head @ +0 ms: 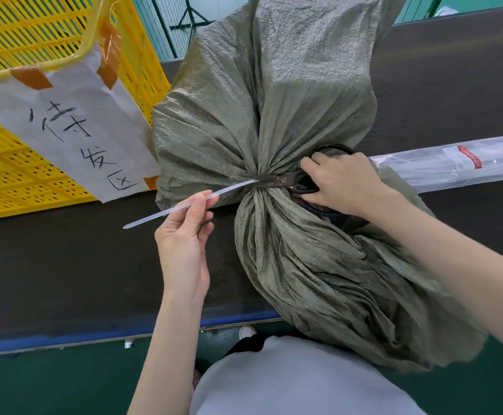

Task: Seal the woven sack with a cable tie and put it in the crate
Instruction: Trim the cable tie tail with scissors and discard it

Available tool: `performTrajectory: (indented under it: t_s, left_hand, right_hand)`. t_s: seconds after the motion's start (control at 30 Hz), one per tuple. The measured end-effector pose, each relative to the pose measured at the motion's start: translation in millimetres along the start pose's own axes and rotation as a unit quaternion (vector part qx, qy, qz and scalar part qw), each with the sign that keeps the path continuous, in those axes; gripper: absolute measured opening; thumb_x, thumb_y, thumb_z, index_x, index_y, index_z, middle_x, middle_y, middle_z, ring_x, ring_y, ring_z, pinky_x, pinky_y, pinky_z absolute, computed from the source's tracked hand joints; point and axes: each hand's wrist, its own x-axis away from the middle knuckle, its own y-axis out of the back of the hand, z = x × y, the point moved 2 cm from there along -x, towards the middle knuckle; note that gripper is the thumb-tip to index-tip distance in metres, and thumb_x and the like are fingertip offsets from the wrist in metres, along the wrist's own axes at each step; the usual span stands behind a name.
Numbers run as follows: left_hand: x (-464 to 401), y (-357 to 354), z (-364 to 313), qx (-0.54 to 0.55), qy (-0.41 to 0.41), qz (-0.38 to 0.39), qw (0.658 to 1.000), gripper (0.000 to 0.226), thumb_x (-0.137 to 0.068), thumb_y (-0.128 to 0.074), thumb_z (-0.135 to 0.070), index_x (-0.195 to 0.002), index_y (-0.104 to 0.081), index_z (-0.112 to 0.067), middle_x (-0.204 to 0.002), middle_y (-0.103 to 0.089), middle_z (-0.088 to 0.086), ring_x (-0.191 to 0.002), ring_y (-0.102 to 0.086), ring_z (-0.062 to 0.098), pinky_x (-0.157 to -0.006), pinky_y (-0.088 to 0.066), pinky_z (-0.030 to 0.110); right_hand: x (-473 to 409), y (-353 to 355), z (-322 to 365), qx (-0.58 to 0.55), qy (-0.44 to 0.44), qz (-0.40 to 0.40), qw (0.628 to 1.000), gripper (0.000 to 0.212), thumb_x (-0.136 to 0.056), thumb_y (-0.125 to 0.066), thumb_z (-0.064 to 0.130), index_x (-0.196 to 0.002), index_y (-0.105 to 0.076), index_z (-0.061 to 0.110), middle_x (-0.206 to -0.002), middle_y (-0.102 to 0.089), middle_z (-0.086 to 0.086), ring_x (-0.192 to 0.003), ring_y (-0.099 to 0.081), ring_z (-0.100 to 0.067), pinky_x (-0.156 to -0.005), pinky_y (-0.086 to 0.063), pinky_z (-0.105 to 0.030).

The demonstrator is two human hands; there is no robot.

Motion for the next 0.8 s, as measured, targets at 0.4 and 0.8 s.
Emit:
performTrajectory:
  t_s: [0.4,0.8]
  left_hand:
    - [7,-10,-8,-0.037,-0.030,0.066,0.997,0.012,-0.078,-0.066,-0.018,-0.078,-0.077,-0.015,-0.085,-0.073,-0.005,-0.067,-0.055,0.006,-0.073,-0.044,0.024]
    - [-3,3,-3,0.016,0.015,0.033,0.999,0.016,-0.088,-0.060,-0.012,-0.085,-0.075,-0.014,-0.082,-0.074,-0.002,-0.065,-0.056,0.002,-0.063,-0.049,0.014]
  right_hand:
    - [-20,-18,13,0.043,0.005,0.005,0.999,0.050,-0.064,-0.056,0.060,-0.068,-0.054,0.010,-0.066,-0.062,-0.008,-0.060,-0.059,-0.027,-0.048,-0.040,-0.028]
    - [-21,-20,4,0.032,0.015,-0.035,0.999,0.048,-0.059,-0.074,0.049,-0.048,-0.054,0.008,-0.044,-0.056,-0.008,-0.044,-0.058,-0.025,-0.042,-0.035,-0.019]
